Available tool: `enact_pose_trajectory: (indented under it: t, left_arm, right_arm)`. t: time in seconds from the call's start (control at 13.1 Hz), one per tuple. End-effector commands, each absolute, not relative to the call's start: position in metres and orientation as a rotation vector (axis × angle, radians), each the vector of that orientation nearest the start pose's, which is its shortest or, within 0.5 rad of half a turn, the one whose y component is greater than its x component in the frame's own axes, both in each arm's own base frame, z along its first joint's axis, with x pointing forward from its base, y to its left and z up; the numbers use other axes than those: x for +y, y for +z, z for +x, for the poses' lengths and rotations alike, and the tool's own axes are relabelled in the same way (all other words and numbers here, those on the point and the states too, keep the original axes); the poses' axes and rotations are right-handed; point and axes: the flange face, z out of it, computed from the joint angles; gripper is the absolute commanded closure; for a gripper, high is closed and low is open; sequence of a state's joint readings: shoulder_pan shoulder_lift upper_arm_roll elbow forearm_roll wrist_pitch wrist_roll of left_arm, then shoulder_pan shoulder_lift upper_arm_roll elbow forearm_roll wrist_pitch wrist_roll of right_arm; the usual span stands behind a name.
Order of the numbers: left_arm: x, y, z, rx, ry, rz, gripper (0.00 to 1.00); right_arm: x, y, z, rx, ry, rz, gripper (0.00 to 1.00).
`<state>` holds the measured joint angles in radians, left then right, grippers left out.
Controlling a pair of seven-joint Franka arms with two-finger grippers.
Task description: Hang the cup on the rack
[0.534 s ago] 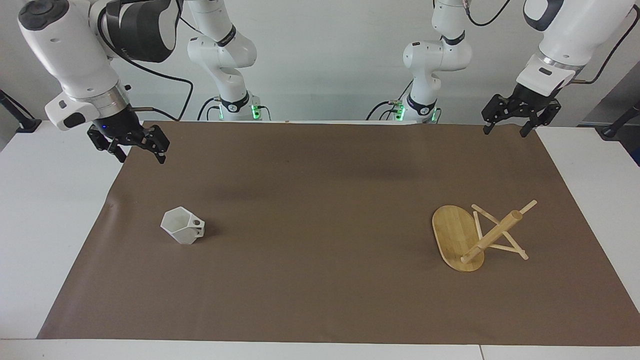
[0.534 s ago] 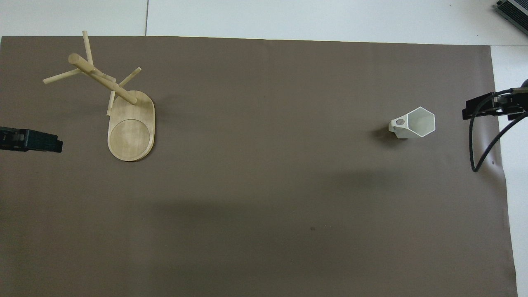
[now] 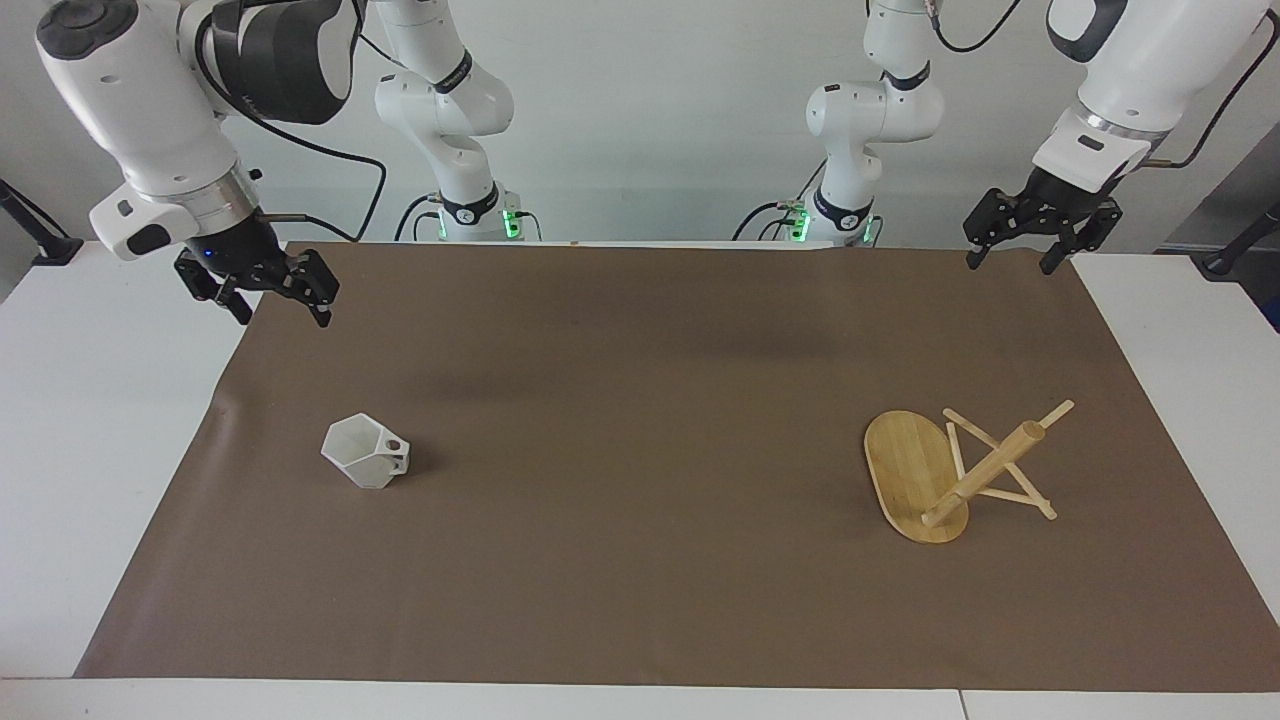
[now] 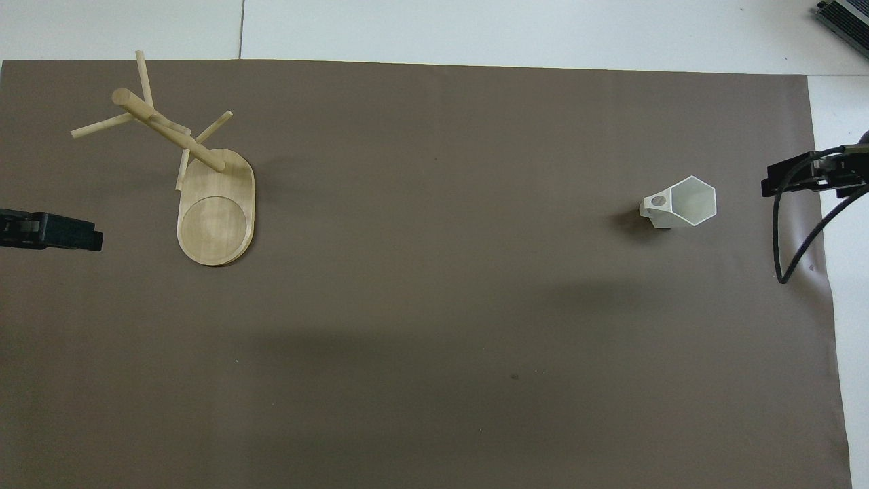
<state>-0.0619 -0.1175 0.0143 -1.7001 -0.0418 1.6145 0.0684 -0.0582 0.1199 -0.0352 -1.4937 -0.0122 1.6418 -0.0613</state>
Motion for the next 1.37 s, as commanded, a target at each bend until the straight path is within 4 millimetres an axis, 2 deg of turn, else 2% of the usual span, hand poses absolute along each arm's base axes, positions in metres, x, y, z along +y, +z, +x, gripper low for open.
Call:
enact_pose_trajectory:
  t: [0.0,0.84,1.3]
  left_arm:
    - [-0.027,0.631,0.513,0.169,-0.062,-3.191,0.0]
    - [-0.027,0.631,0.513,0.171,-0.06,-3.191,0.0]
    - [-0.027,0.631,0.513,0.169,-0.06,-3.191,0.0]
  right_arm:
    - [-0.056,0.601,0.593,0.079,-0.06,-3.147,0.0]
    - [-0.057,0.599,0.595,0.062,-0.103,-3.151,0.0]
    - [-0.058,0.578,0.599,0.057,-0.166,-3.15,0.0]
